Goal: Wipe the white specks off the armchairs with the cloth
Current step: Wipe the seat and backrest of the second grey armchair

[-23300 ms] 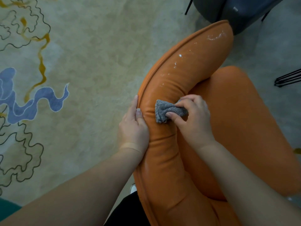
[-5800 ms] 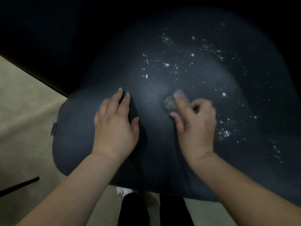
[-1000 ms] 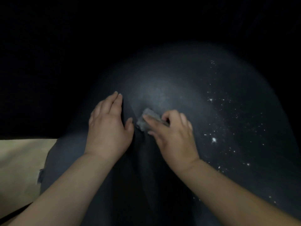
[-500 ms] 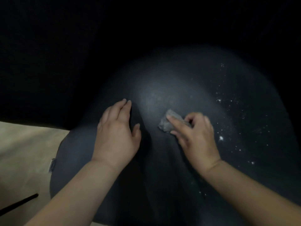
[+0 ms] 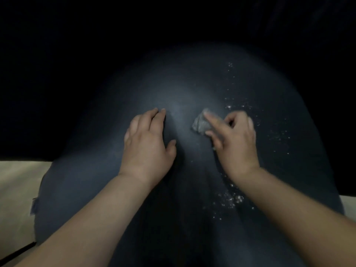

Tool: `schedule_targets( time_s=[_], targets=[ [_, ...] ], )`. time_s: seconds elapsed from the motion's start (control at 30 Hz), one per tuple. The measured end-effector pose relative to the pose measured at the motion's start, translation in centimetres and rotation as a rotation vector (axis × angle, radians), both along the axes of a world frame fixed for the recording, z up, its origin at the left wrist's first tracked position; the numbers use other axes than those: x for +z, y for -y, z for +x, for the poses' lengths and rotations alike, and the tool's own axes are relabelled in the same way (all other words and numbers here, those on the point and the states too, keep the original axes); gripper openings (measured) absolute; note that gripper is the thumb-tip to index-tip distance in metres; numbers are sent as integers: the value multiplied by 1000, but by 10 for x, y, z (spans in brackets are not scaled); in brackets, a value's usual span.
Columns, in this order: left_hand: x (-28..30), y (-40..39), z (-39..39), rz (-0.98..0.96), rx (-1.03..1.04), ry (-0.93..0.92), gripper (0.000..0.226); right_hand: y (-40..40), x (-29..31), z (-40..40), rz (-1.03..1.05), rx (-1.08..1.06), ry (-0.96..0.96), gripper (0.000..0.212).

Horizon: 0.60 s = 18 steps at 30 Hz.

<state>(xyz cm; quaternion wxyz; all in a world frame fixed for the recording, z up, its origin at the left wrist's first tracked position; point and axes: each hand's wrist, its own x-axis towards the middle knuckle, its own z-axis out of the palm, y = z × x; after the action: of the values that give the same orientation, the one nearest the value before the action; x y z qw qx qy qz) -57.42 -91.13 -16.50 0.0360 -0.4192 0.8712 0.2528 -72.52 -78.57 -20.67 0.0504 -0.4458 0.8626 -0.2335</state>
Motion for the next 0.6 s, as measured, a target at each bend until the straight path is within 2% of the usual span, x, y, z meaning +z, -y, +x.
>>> schedule_targets(
  time_s=[0.1, 0.17, 0.27, 0.37, 0.5, 0.6],
  targets=[
    [-2, 2, -11, 2, -17, -3, 73, 22, -5, -32, -58, -171, 6, 41],
    [-4, 4, -17, -7, -18, 0, 74, 25, -5, -19, -83, -244, 30, 41],
    [-6, 8, -24, -7, -13, 1, 73, 8, -1, 12, -68, -166, 33, 42],
    [-7, 15, -29, -29, -21, -1, 72, 4, -1, -13, -41, -73, 42, 41],
    [-10, 25, -34, -48, -21, -17, 70, 35, -11, -67, -81, -216, 31, 42],
    [-12, 30, -40, -42, -7, -30, 70, 44, -10, -57, -99, -242, 51, 39]
  ],
)
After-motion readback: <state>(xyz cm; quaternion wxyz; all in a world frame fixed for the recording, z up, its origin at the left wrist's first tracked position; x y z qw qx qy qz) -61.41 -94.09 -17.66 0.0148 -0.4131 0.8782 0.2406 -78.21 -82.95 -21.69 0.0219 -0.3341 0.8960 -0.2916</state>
